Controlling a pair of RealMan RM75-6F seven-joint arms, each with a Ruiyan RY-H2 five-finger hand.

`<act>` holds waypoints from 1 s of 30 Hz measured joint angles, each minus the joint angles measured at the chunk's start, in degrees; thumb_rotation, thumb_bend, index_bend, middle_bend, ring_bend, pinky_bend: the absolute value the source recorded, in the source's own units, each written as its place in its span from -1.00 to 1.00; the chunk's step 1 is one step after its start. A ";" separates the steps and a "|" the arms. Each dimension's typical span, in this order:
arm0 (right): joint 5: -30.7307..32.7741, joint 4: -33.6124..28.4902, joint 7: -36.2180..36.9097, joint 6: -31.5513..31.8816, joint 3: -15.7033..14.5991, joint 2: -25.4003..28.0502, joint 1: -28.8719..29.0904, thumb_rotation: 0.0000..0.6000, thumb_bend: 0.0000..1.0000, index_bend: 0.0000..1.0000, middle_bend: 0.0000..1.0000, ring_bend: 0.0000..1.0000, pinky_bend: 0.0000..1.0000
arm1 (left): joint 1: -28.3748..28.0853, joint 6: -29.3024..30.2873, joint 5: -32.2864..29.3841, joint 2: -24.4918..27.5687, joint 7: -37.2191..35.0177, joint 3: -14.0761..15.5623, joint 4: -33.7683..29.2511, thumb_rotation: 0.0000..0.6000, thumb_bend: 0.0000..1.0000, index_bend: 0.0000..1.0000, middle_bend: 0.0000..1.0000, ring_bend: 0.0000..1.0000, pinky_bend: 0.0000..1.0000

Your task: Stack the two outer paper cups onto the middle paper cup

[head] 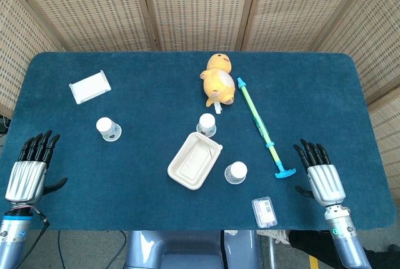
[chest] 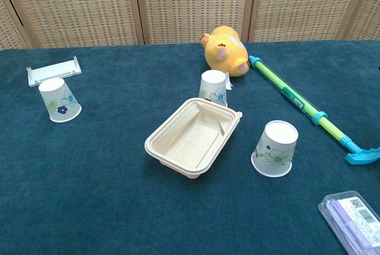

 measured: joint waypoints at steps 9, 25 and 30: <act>-0.16 -0.29 -0.03 0.22 -0.09 0.19 -0.14 1.00 -0.84 -1.00 -1.00 -1.00 -1.00 | -0.16 -0.62 0.02 0.07 0.41 0.36 -0.32 1.00 -1.00 -1.00 -1.00 -1.00 -0.88; -0.52 -0.95 0.66 0.17 -0.24 0.93 -0.20 1.00 -0.84 -1.00 -1.00 -1.00 -1.00 | -0.30 -0.97 0.17 0.75 -0.01 0.51 -1.06 1.00 -1.00 -1.00 -1.00 -1.00 -0.88; -0.60 -1.12 0.89 0.07 -0.23 1.05 -0.13 1.00 -0.84 -1.00 -1.00 -1.00 -1.00 | -0.15 -0.80 0.58 1.00 0.10 0.81 -1.41 1.00 -1.00 -1.00 -1.00 -1.00 -0.88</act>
